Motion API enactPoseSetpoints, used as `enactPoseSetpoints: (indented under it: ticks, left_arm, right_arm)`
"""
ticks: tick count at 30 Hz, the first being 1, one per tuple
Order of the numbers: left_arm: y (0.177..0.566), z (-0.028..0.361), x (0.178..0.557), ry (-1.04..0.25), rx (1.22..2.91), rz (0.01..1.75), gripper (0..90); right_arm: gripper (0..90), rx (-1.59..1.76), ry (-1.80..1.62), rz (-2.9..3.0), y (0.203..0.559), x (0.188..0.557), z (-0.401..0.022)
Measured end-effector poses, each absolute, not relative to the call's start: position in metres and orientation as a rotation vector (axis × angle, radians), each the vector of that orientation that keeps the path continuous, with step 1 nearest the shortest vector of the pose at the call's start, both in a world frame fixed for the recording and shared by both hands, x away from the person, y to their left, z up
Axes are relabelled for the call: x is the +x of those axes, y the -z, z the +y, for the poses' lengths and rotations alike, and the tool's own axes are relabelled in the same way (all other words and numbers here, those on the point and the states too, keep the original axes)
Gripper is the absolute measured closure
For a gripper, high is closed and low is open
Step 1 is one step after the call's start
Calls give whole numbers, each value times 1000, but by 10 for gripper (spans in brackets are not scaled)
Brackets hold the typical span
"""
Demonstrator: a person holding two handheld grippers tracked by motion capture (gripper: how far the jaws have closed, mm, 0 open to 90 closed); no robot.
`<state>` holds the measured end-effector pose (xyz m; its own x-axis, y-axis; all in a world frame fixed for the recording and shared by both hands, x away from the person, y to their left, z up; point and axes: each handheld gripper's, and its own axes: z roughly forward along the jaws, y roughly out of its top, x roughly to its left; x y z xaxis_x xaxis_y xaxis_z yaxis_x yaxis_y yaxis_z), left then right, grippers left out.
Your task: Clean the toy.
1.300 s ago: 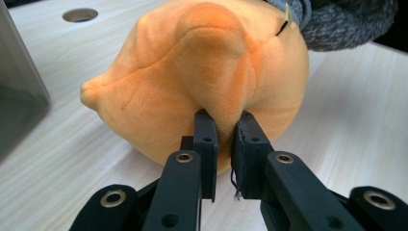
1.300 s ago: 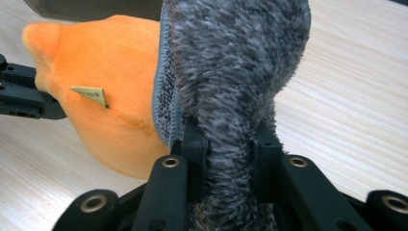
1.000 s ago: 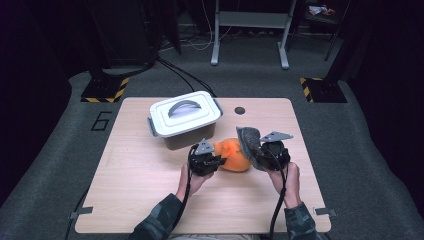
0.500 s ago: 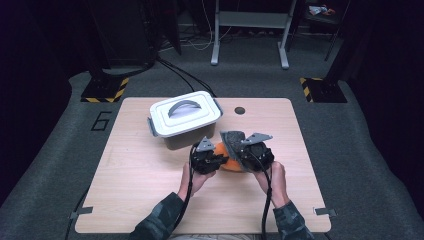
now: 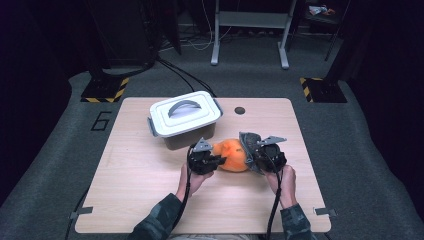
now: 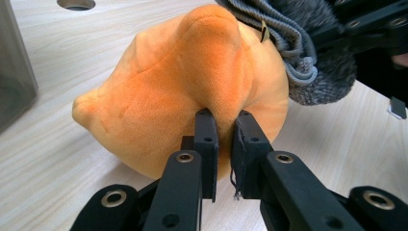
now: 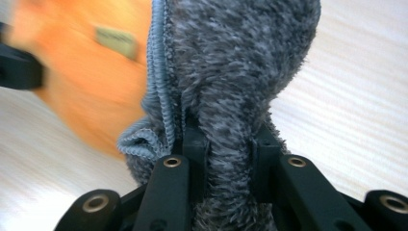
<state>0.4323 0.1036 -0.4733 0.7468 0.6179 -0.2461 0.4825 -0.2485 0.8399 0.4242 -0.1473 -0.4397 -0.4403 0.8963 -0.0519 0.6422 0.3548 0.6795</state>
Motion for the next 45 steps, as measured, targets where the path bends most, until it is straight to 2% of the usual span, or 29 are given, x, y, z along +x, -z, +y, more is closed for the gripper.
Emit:
enactPoseSetpoints:
  ticks: [17,27,33,45]
  left_arm:
    - [475,105,431,-161,1897,844,818]
    - [475,107,432,-157,1875,854,817]
    - [474,106,432,-163,1876,851,816]
    - [475,108,434,-160,1871,861,816]
  right_arm:
    - [739,1526,-741,2272,494,452,-166]
    - [743,1429,-892,2171,443,424,-178]
    - [742,1277,-1003,2198,409,408,-158]
    - [739,1131,-1061,2312,403,411,-112]
